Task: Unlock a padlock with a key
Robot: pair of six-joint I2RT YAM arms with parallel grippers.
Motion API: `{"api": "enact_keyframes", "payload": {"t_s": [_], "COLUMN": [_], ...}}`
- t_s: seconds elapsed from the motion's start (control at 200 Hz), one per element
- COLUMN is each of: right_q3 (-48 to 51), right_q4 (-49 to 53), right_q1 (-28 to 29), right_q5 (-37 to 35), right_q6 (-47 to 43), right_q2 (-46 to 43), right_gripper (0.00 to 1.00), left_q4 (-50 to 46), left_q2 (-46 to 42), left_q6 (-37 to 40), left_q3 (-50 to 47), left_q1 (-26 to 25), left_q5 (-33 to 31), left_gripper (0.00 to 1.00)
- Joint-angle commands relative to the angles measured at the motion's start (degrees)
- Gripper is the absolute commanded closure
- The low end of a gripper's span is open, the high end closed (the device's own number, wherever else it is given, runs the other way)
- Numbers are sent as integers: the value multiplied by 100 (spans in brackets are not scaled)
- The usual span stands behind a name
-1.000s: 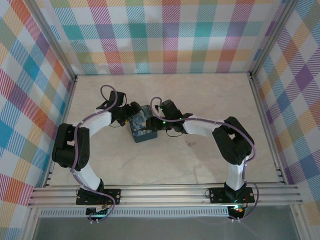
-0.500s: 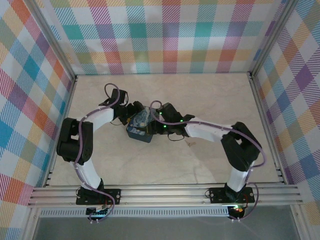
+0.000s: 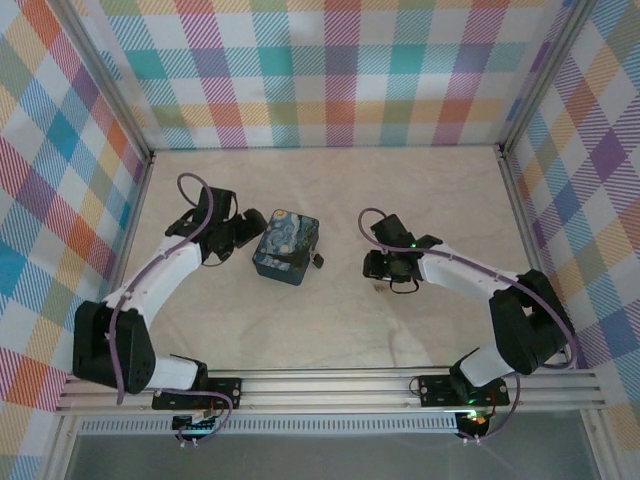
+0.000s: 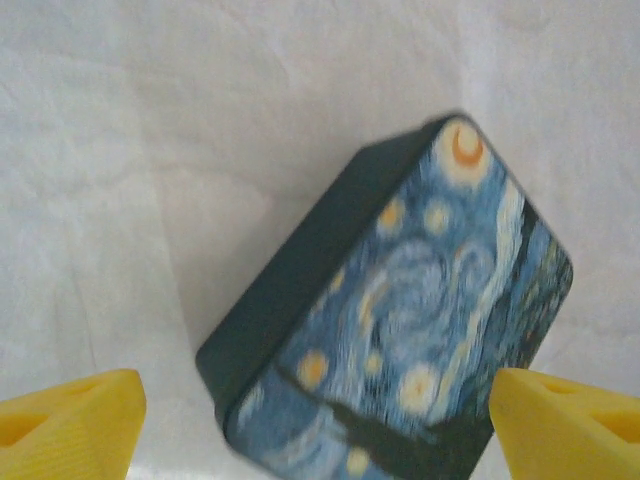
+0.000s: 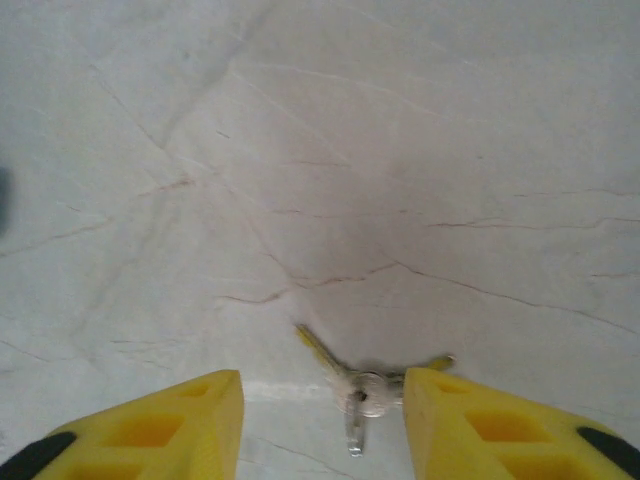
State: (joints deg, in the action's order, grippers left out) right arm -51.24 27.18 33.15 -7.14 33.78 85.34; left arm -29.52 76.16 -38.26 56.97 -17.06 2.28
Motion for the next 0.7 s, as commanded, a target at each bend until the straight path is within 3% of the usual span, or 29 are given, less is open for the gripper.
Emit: {"api": "enact_keyframes", "payload": {"t_s": [0.0,0.39,0.695], "right_q3": [-10,139,356], "right_q4": [163,-235,-169], "right_q1": [-80,-80,-80], "right_q5": [-26,224,215], "right_q6": [-315,-212,-120], "right_q2": [57,702,780], "right_gripper": [57,66,71], "left_q4": [-507,-807,-1029], "left_q2": [-342,-704,-546], "left_q6": [86,0,-41], "left_q3": [-57,213,549], "left_q1": [-430,-1604,-1993], "left_q5": [-313,-508,-707], "left_gripper": [11,11,10]}}
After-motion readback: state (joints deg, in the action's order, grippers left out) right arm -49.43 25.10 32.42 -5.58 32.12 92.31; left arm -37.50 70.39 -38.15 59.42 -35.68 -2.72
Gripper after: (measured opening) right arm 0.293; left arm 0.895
